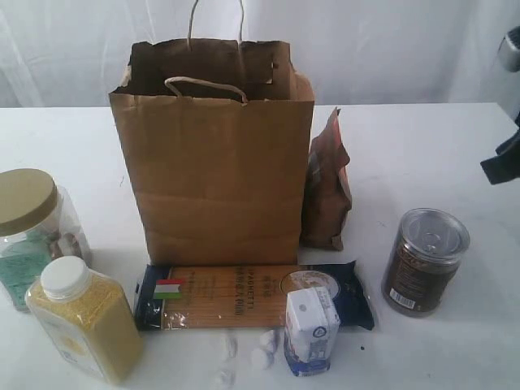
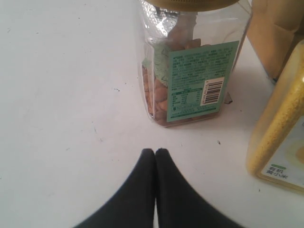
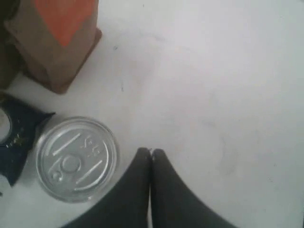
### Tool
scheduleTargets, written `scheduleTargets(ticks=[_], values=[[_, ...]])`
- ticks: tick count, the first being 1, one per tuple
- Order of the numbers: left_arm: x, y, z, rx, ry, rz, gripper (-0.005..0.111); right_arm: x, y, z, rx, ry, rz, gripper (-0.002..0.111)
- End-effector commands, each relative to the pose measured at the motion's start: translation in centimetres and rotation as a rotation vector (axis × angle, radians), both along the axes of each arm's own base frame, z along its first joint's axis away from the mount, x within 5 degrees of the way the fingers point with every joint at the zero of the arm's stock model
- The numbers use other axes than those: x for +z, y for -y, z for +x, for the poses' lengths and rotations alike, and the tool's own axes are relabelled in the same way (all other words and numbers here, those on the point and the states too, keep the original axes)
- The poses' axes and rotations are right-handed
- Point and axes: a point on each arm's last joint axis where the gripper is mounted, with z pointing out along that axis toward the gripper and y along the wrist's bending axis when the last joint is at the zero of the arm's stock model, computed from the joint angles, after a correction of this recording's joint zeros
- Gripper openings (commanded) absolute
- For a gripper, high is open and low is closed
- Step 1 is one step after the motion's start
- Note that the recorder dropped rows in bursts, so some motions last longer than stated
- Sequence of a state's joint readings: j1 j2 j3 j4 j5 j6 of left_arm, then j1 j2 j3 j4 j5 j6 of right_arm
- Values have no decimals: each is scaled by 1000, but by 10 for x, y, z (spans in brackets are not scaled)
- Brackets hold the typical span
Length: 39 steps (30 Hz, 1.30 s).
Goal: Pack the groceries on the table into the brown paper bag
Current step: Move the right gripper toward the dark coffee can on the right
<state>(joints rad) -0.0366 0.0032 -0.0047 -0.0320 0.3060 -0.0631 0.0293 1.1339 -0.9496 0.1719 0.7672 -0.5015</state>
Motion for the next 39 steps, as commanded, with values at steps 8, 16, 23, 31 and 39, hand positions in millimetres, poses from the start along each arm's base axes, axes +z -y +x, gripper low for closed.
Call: scheduleTargets(ticks=[8,16,23,31,39], values=[[-1,1,0,-10,-2,-5,0,15,8,5,-137,272,48,0],[-1,1,0,-10,-2,-5,0,-7,11,14,-272,388,184,0],[-1,1,0,-10,-2,-5,0,-49,11,26,-263,367,150,0],[-1,1,0,-10,-2,-5,0,-68,7,17,-253,281,146,0],[-1,1,0,-10,-2,-5,0,-100,12,-15,-252,710,193,12]])
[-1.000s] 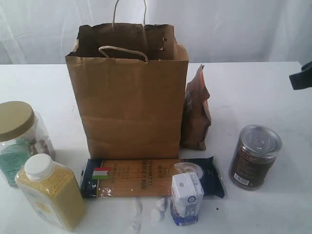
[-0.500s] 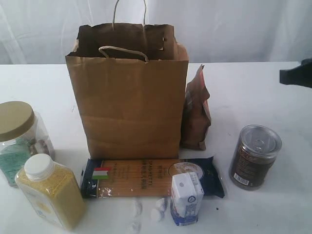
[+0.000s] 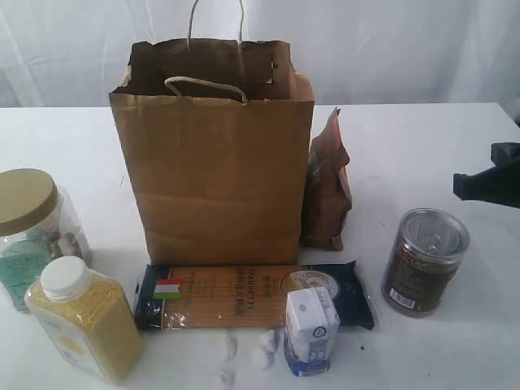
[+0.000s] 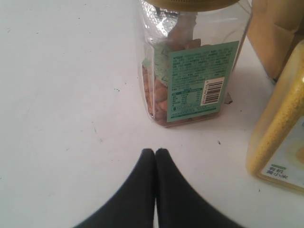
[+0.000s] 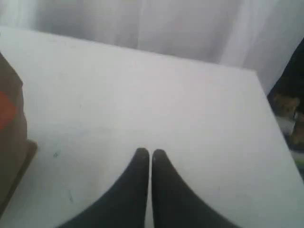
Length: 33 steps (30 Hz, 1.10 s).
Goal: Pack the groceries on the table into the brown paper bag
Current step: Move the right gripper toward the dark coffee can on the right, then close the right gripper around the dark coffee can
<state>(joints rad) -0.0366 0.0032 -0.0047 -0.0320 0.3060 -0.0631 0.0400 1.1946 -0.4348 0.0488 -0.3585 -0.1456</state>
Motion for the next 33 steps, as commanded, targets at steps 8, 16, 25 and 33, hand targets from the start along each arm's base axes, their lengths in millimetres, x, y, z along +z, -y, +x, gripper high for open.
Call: scheduleTargets(ticks=[8,16,25,33], values=[[-1,1,0,-10,-2,-5,0,-14,-8,-61,69,282,115,14],[-1,1,0,-10,-2,-5,0,-36,-13,-88,117,159,212,16],[-1,1,0,-10,-2,-5,0,-48,-26,-93,272,24,120,97],[-1,1,0,-10,-2,-5,0,-50,-27,-92,285,5,101,101]])
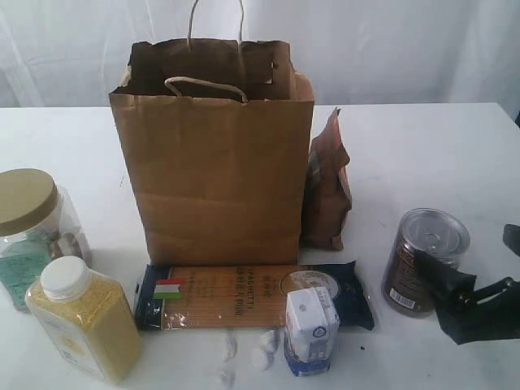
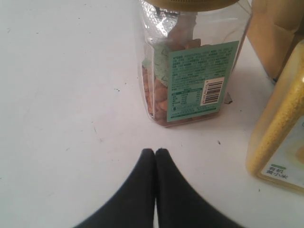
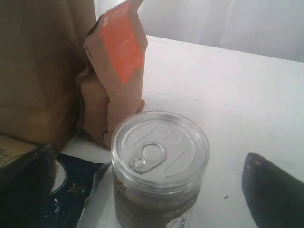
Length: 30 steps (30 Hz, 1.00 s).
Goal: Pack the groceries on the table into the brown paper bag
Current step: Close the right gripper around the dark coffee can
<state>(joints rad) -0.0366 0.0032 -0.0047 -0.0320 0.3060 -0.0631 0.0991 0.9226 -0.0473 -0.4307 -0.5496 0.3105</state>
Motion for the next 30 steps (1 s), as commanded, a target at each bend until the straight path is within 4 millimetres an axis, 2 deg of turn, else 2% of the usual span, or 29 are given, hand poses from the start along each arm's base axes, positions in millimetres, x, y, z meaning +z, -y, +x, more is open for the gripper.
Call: scheduleTargets(ticks=[1,5,8,14,20,25,30], values=[[-1,1,0,-10,-2,-5,0,-4,-1,2,14,-25,-11,101],[-1,1,0,-10,-2,-5,0,-11,-5,12,50,-45,-40,101],[-1,1,0,-10,-2,-5,0,-17,-6,26,74,-65,-111,101],[-1,1,0,-10,-2,-5,0,-25,-9,53,94,-69,-144,101],[-1,1,0,-10,-2,-5,0,-39,-9,65,63,-120,-108,99],[-1,1,0,-10,-2,-5,0,-40,-7,66,18,-137,-62,86],[-1,1,0,-10,-2,-5,0,-43,-6,65,14,-159,-64,63]])
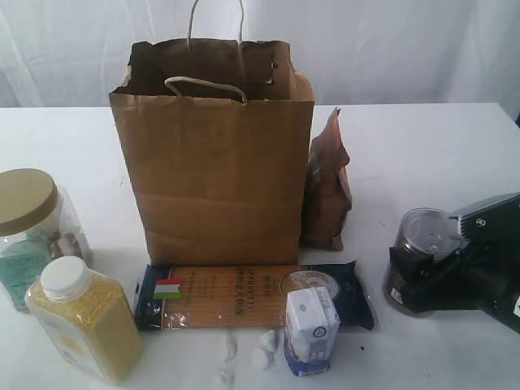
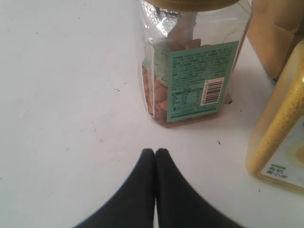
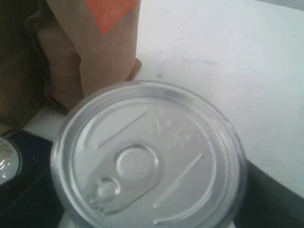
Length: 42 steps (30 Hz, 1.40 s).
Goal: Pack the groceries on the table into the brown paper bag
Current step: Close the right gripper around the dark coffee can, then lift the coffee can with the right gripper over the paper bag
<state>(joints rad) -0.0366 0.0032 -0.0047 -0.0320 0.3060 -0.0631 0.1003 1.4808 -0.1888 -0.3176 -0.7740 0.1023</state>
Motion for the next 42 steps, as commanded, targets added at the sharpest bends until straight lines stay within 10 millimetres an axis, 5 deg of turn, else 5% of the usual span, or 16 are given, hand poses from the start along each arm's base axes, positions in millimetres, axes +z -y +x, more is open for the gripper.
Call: scheduleTargets(ticks=[1,15,30,42], values=[[-1,1,0,-10,-2,-5,0,-1,1,0,-13,-13,7,59],[-1,1,0,-10,-2,-5,0,0,0,0,-68,-42,126,0],[-1,1,0,-10,-2,-5,0,30,2,0,-75,168,160,0],[-1,1,0,-10,-2,-5,0,104,8,-26,-96,538,278,0]])
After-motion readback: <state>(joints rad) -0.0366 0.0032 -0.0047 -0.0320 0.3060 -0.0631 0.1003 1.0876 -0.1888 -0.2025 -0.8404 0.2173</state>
